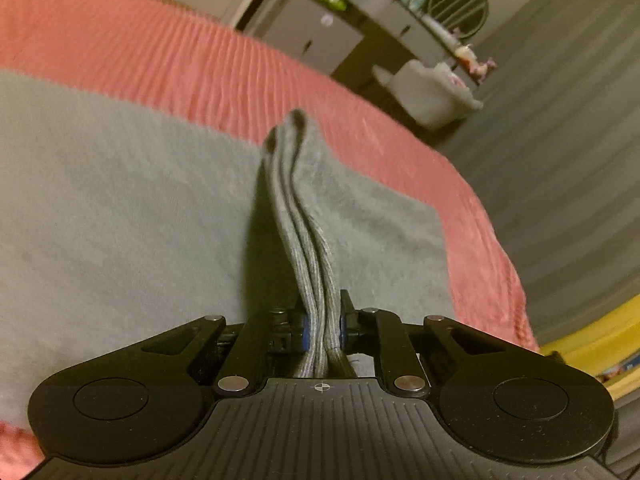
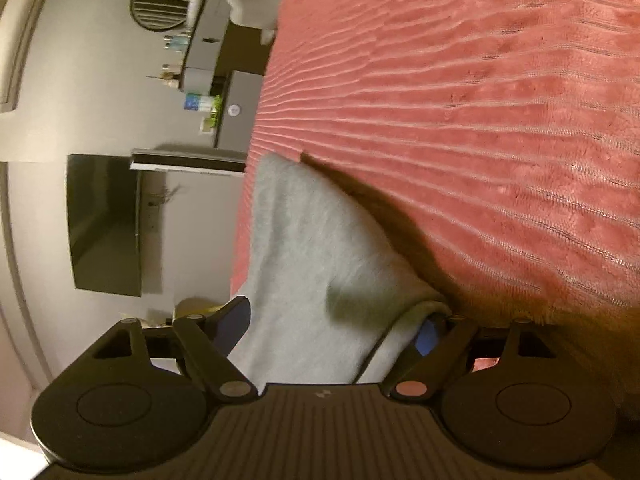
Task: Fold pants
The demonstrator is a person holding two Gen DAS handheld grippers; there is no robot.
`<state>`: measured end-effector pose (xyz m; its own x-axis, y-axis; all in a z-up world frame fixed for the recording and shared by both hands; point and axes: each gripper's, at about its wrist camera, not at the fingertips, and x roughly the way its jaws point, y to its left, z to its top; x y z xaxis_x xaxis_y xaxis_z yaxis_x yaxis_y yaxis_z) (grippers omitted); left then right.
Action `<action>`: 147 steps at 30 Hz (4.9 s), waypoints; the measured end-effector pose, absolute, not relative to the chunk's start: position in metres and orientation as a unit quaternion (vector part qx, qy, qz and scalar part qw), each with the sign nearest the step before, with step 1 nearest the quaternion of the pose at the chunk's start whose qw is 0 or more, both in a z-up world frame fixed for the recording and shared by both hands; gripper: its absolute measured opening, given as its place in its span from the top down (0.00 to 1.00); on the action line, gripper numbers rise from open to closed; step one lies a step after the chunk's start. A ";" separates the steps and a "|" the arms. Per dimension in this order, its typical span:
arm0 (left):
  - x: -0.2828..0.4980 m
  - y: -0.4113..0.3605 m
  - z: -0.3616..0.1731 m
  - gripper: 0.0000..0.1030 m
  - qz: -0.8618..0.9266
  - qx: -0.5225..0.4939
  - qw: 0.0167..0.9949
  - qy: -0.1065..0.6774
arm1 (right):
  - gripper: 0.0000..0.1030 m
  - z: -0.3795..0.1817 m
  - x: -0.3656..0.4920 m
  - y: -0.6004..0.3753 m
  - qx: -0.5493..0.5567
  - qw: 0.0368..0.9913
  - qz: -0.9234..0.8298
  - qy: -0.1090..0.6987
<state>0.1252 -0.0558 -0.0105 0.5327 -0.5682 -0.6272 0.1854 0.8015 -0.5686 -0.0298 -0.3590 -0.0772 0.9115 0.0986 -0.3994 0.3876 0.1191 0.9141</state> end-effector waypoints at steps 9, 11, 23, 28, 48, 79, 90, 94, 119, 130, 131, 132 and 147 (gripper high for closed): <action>0.118 -0.034 -0.030 0.72 -0.165 -0.192 0.862 0.439 | 0.72 -0.067 -0.015 -0.347 0.599 0.757 -0.127 0.229; 0.124 -0.034 -0.024 0.61 -0.155 -0.193 0.872 0.423 | 0.72 -0.066 -0.014 -0.345 0.595 0.760 -0.129 0.230; 0.175 -0.050 -0.037 0.85 -0.165 -0.212 0.837 0.477 | 0.59 -0.070 -0.011 -0.340 0.590 0.765 -0.126 0.227; 0.157 -0.045 -0.015 0.87 -0.176 -0.203 0.862 0.429 | 0.50 -0.072 -0.014 -0.342 0.595 0.765 -0.112 0.219; 0.109 -0.028 0.011 0.59 -0.092 -0.115 0.946 0.289 | 0.53 -0.012 -0.049 -0.323 0.462 0.851 -0.051 0.247; 0.163 -0.067 -0.025 0.50 -0.224 -0.025 0.914 0.339 | 0.72 -0.016 0.199 -0.276 0.072 0.926 -0.134 0.346; 0.131 -0.097 -0.033 0.43 -0.245 0.153 0.908 0.304 | 0.68 -0.007 0.080 -0.252 0.035 0.901 -0.060 0.429; 0.117 -0.087 -0.031 0.43 -0.249 0.140 0.903 0.320 | 0.68 -0.004 0.060 -0.254 0.053 0.899 -0.067 0.430; 0.107 -0.012 -0.005 0.31 0.012 0.010 0.942 0.334 | 0.54 -0.004 0.046 -0.256 0.084 0.905 -0.078 0.409; 0.167 -0.085 0.005 0.25 -0.105 0.039 0.945 0.308 | 0.40 -0.011 0.053 -0.252 0.091 0.905 -0.075 0.409; 0.176 -0.089 -0.004 0.26 -0.101 0.055 0.939 0.326 | 0.39 -0.012 0.055 -0.249 0.082 0.905 -0.075 0.411; 0.185 -0.088 -0.015 0.27 -0.090 0.076 0.929 0.350 | 0.39 -0.013 0.057 -0.247 0.074 0.905 -0.076 0.412; 0.181 -0.048 -0.011 0.21 -0.077 0.055 0.926 0.367 | 0.35 -0.015 0.057 -0.257 0.095 0.907 -0.068 0.406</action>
